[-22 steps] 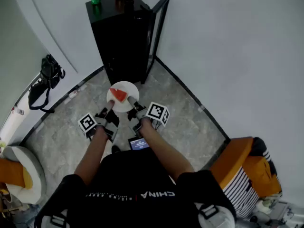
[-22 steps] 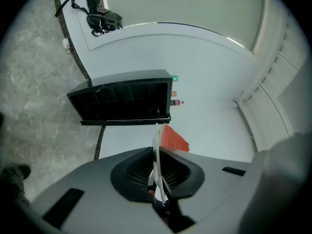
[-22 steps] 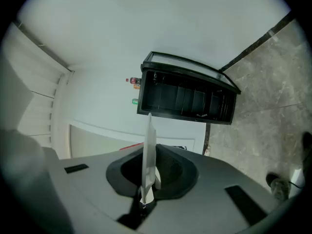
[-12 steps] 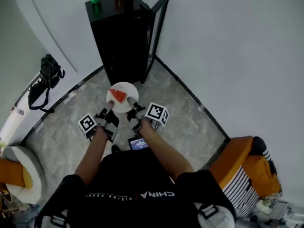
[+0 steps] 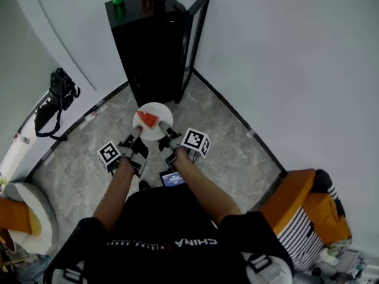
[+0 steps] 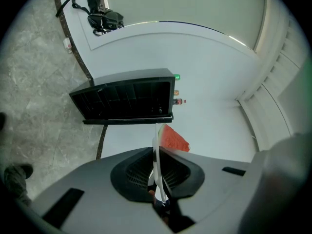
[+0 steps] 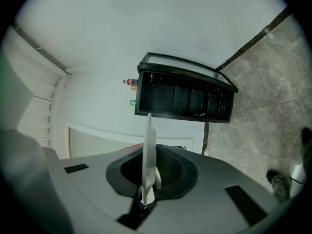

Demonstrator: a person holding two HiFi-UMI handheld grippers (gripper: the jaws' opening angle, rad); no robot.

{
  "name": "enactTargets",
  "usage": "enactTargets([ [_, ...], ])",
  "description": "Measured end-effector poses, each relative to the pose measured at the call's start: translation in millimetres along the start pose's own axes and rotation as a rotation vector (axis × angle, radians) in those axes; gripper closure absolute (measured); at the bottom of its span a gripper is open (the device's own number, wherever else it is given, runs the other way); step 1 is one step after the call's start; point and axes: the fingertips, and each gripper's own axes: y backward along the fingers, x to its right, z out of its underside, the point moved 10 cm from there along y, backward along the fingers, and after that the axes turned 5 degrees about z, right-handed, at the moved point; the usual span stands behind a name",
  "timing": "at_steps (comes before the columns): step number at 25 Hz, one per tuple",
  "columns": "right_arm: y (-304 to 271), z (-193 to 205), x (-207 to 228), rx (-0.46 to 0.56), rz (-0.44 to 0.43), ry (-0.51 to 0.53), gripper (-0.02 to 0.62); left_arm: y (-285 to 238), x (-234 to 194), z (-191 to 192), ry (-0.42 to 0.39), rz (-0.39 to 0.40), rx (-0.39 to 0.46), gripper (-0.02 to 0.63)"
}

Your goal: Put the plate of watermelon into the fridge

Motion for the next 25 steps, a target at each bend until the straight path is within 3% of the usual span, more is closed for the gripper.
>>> enactTargets([
  [13, 4, -14, 7, -0.018, 0.004, -0.008, 0.566, -11, -6, 8, -0.015, 0.005, 0.006, 0.571],
  [25, 26, -61, 24, -0.07, -0.013, -0.025, 0.566, -46, -14, 47, -0.057, -0.034, 0.024, 0.571],
])
